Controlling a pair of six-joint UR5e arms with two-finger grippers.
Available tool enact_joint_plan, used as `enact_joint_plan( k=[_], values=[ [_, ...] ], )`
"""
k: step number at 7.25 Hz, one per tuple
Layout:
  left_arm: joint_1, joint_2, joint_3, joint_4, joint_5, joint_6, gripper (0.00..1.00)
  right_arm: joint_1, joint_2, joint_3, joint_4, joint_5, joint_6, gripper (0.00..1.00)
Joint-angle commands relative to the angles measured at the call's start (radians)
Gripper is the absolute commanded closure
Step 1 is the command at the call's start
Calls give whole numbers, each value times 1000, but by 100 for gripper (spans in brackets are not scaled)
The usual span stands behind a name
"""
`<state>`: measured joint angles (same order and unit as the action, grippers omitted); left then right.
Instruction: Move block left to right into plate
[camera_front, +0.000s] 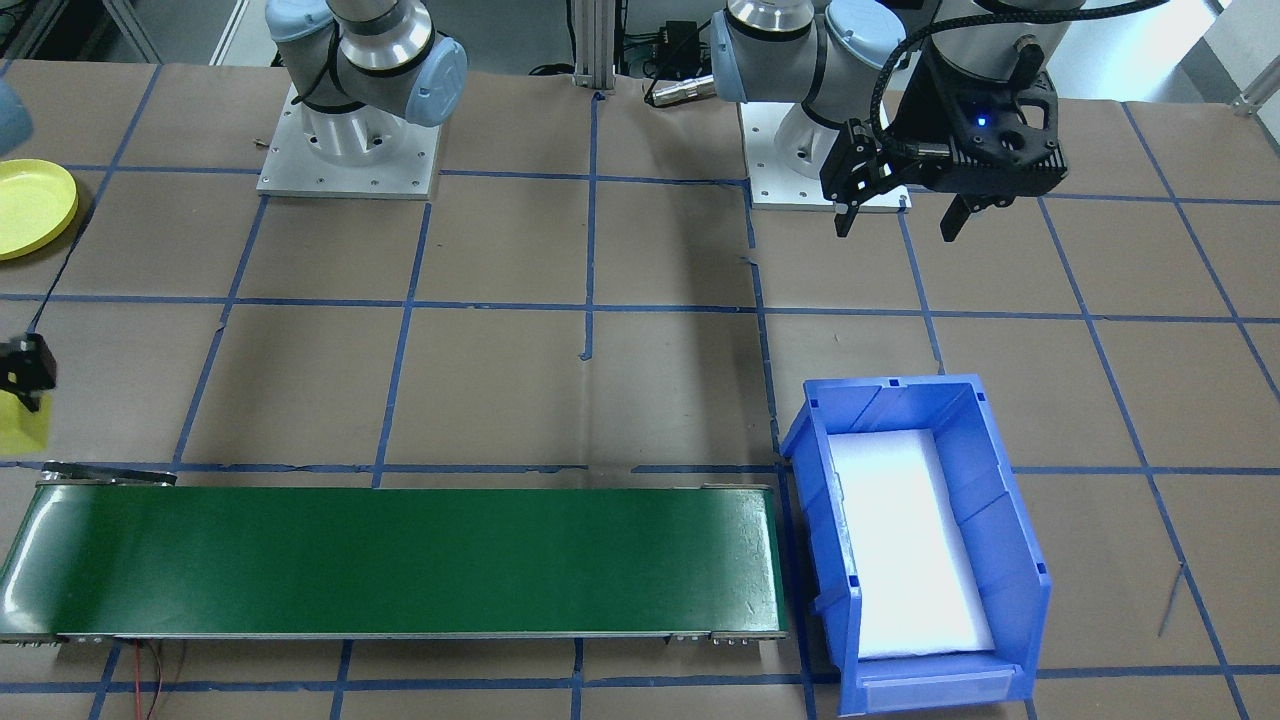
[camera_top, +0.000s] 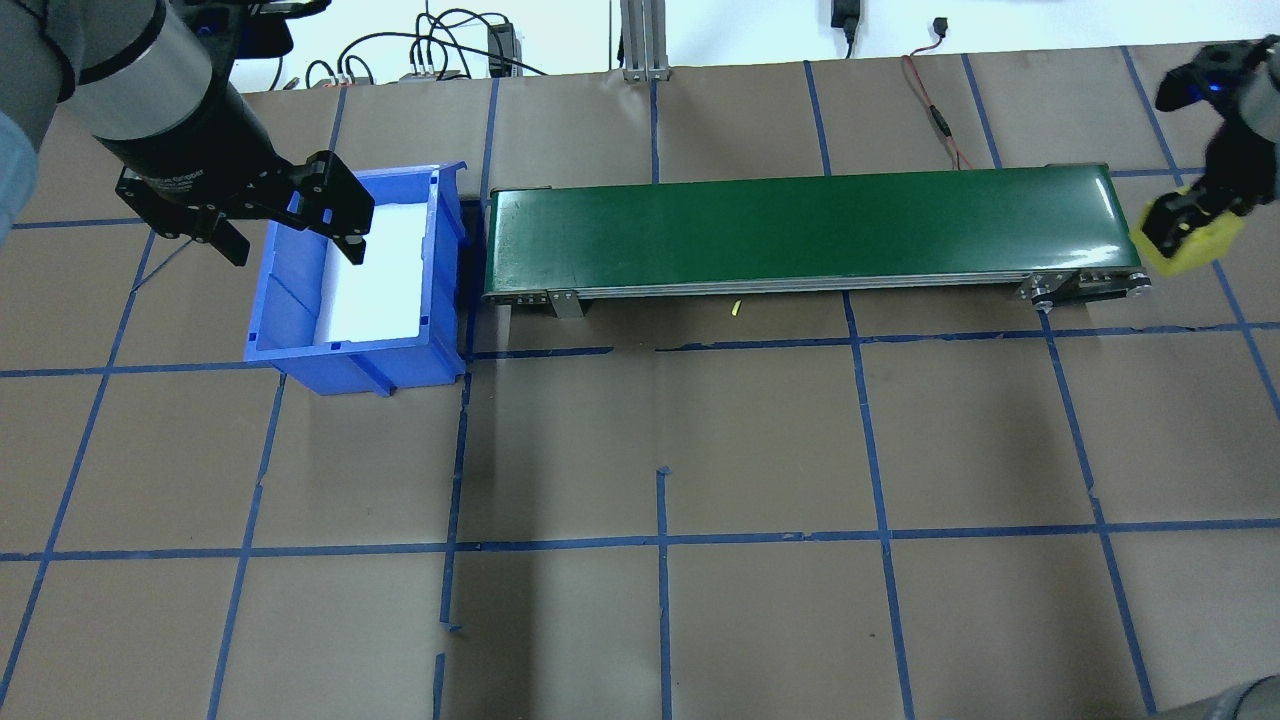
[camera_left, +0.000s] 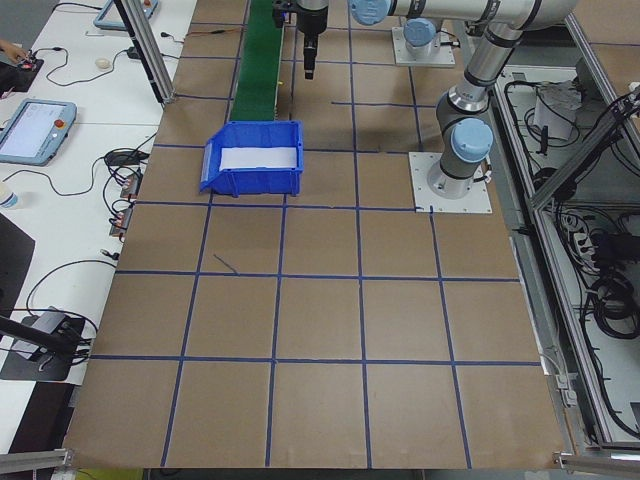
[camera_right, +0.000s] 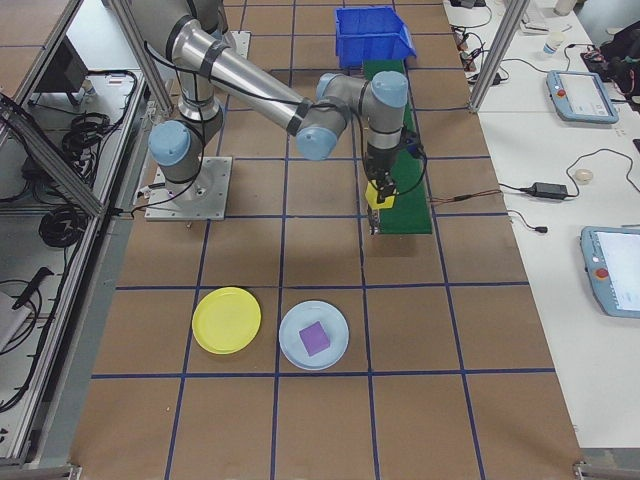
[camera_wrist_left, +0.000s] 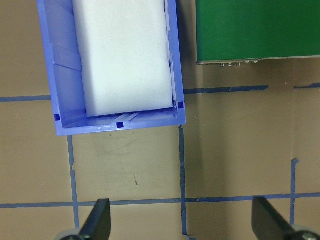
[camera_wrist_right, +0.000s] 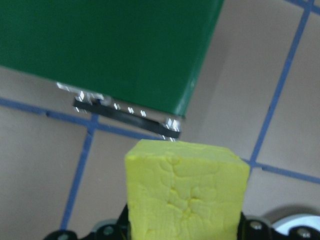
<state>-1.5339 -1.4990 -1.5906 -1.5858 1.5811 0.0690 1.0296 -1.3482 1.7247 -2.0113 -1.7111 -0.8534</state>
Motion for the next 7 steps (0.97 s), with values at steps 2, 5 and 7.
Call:
enact_joint_plan(
  k=[2, 5, 7],
  values=[
    [0, 0, 1, 1, -4, -2, 0, -430, -14, 87, 20, 11, -445, 50],
    [0, 0, 0, 1, -6, 0, 0, -702, -14, 189, -11, 19, -645, 50],
    [0, 2, 0, 1, -4, 0, 0, -801, -11, 269, -55, 89, -738, 40]
  ],
)
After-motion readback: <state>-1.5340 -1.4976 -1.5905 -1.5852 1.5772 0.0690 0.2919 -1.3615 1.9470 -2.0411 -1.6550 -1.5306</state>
